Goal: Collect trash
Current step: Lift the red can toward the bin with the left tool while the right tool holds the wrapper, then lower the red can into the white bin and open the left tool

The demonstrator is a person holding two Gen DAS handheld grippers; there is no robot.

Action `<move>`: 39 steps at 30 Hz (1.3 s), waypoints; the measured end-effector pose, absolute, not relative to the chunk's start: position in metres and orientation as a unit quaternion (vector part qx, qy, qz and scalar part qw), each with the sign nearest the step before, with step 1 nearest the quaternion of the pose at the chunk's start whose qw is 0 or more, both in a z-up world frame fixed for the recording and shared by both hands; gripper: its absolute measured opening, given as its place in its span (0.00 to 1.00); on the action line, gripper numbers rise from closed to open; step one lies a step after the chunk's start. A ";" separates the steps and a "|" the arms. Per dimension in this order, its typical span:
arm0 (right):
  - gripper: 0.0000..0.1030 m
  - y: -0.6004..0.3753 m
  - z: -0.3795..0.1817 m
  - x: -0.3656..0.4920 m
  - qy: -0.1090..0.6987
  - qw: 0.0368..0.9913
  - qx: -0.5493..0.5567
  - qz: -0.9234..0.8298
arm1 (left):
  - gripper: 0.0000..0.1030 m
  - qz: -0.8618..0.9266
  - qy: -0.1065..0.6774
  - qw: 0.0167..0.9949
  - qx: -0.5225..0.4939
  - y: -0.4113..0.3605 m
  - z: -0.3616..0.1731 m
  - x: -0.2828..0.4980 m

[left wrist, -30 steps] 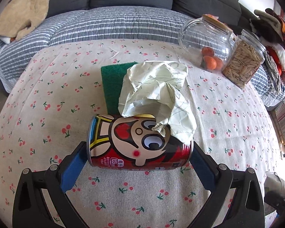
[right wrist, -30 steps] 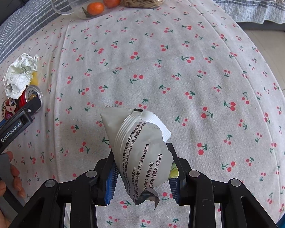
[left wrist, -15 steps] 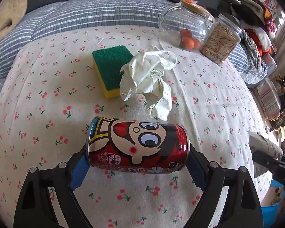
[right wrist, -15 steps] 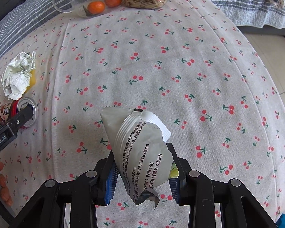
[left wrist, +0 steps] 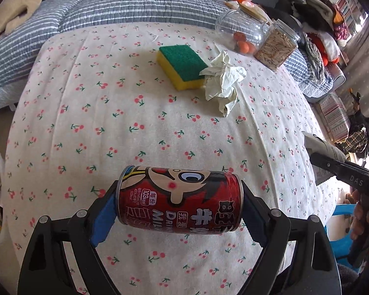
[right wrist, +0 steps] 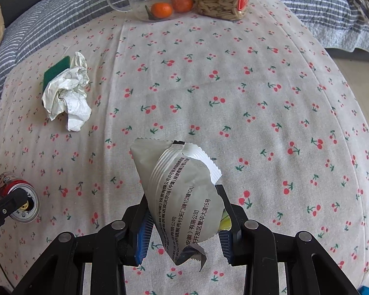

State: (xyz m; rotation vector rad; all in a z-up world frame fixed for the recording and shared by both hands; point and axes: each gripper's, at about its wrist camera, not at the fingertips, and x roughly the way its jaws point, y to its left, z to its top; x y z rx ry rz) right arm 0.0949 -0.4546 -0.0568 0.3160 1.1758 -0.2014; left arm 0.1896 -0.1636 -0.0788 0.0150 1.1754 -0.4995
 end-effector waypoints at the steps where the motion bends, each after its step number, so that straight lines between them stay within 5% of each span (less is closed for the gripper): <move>1: 0.40 -0.451 -0.056 0.095 0.551 0.817 0.145 -0.091 | 0.88 -0.234 0.547 0.804 0.005 -0.157 -0.076 0.188; 20: 0.40 -0.347 -0.037 0.124 0.529 0.842 0.106 0.017 | 0.88 -0.166 0.515 0.839 -0.054 -0.012 -0.051 0.189; 39: 0.40 -0.218 -0.056 0.172 0.547 0.830 0.054 0.095 | 0.88 0.032 0.506 0.853 -0.124 0.167 -0.086 0.235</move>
